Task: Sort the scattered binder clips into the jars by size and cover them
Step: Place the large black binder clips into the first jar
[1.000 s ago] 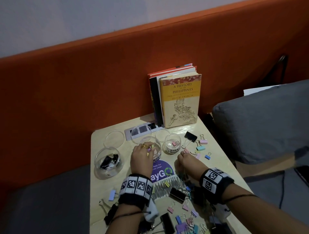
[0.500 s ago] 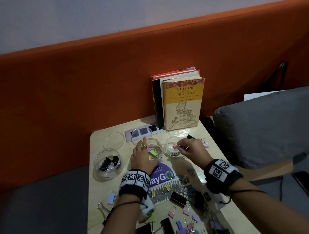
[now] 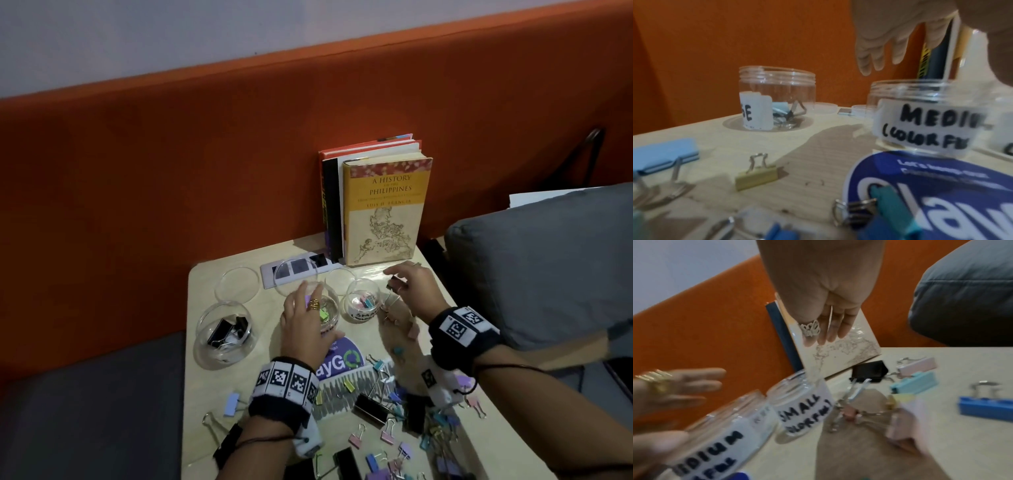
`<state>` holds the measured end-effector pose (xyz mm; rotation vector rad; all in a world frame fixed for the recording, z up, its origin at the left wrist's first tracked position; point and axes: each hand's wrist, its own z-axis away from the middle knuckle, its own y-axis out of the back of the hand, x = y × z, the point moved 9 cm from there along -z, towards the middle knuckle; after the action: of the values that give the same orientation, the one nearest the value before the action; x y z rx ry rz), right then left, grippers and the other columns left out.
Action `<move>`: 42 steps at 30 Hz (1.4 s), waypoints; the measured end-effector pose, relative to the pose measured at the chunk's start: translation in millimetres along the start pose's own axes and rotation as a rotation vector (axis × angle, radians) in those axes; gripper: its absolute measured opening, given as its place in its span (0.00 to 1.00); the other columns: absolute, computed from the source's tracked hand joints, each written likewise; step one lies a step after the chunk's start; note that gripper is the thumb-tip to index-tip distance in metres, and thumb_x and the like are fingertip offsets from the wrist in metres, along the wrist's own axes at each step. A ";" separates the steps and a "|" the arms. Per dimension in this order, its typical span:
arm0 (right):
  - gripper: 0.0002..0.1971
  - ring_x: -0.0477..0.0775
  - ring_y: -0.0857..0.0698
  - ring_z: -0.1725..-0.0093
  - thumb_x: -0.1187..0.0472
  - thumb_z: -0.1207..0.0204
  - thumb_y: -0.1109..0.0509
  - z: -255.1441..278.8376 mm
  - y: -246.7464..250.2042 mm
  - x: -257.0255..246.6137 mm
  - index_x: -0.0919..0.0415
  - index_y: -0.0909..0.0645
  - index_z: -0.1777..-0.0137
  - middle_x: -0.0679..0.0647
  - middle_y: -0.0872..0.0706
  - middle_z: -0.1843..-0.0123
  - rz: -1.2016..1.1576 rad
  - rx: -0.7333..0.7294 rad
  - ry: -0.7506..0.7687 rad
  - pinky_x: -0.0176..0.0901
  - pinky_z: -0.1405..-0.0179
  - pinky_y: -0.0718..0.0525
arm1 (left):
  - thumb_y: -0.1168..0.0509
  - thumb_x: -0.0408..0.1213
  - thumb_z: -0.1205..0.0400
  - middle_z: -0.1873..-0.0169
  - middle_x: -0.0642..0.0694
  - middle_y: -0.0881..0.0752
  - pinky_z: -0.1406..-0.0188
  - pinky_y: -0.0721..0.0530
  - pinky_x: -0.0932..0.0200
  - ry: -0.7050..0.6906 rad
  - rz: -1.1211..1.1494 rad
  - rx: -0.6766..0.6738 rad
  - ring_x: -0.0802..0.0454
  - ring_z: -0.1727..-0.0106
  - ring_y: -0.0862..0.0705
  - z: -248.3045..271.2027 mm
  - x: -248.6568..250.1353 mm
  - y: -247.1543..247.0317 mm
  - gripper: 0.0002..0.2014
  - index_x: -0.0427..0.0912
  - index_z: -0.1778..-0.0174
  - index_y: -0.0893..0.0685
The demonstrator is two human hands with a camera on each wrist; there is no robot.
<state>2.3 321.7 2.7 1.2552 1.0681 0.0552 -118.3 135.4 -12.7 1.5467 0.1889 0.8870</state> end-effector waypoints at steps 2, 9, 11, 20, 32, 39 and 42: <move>0.12 0.66 0.17 0.47 0.73 0.29 0.32 -0.5 -3.4 22.2 0.65 0.15 0.47 0.65 0.14 0.48 0.094 -0.026 -0.073 0.48 0.48 0.22 | 0.28 0.51 0.27 0.27 0.52 0.33 0.23 0.35 0.53 -0.153 0.019 0.017 0.51 0.24 0.37 16.3 25.1 -1.4 0.30 0.51 0.29 0.26; 0.13 0.66 0.21 0.43 0.65 0.28 0.35 4.5 -29.8 42.8 0.63 0.17 0.45 0.65 0.20 0.44 0.221 -0.215 -0.180 0.49 0.44 0.22 | 0.30 0.43 0.24 0.45 0.46 0.21 0.39 0.25 0.55 -0.339 0.070 -0.525 0.49 0.40 0.23 74.9 58.3 -62.1 0.12 0.44 0.47 0.14; 0.11 0.67 0.21 0.43 0.65 0.28 0.34 5.5 -28.6 41.4 0.63 0.17 0.46 0.66 0.20 0.44 0.228 -0.213 -0.194 0.49 0.45 0.22 | 0.29 0.45 0.25 0.43 0.48 0.21 0.37 0.26 0.57 -0.359 0.035 -0.543 0.51 0.38 0.24 84.4 56.7 -63.6 0.16 0.46 0.43 0.15; 0.22 0.62 0.23 0.42 0.69 0.30 0.29 23.3 -10.3 43.7 0.62 0.28 0.36 0.65 0.24 0.39 -0.079 -0.012 -0.289 0.46 0.44 0.26 | 0.29 0.40 0.23 0.37 0.44 0.22 0.33 0.30 0.52 -0.419 -0.219 -0.630 0.46 0.33 0.26 97.1 61.2 -68.2 0.22 0.44 0.32 0.21; 0.23 0.68 0.25 0.37 0.77 0.28 0.36 39.0 36.6 25.5 0.67 0.28 0.32 0.68 0.20 0.38 -0.146 0.259 -0.167 0.55 0.35 0.27 | 0.28 0.43 0.26 0.43 0.56 0.19 0.34 0.24 0.54 -0.199 0.128 -0.140 0.56 0.39 0.23 82.2 26.9 16.5 0.18 0.55 0.40 0.17; 0.22 0.54 0.17 0.47 0.71 0.30 0.28 33.6 3.7 -111.6 0.63 0.24 0.35 0.61 0.14 0.45 -0.333 0.085 0.159 0.49 0.45 0.17 | 0.27 0.45 0.25 0.43 0.46 0.17 0.38 0.20 0.48 0.178 0.141 0.291 0.46 0.39 0.20 76.7 -93.3 95.8 0.15 0.48 0.43 0.16; 0.21 0.57 0.16 0.43 0.68 0.31 0.26 26.0 -53.4 -174.6 0.63 0.22 0.37 0.60 0.14 0.42 -0.299 -0.139 0.250 0.41 0.42 0.22 | 0.29 0.39 0.23 0.44 0.42 0.18 0.41 0.19 0.51 0.307 0.167 0.367 0.43 0.42 0.18 75.9 -134.0 118.9 0.14 0.40 0.42 0.16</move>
<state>-102.2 184.0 66.8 0.9698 1.4348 0.0575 -207.3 -27.7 44.8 1.7748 0.4699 1.2754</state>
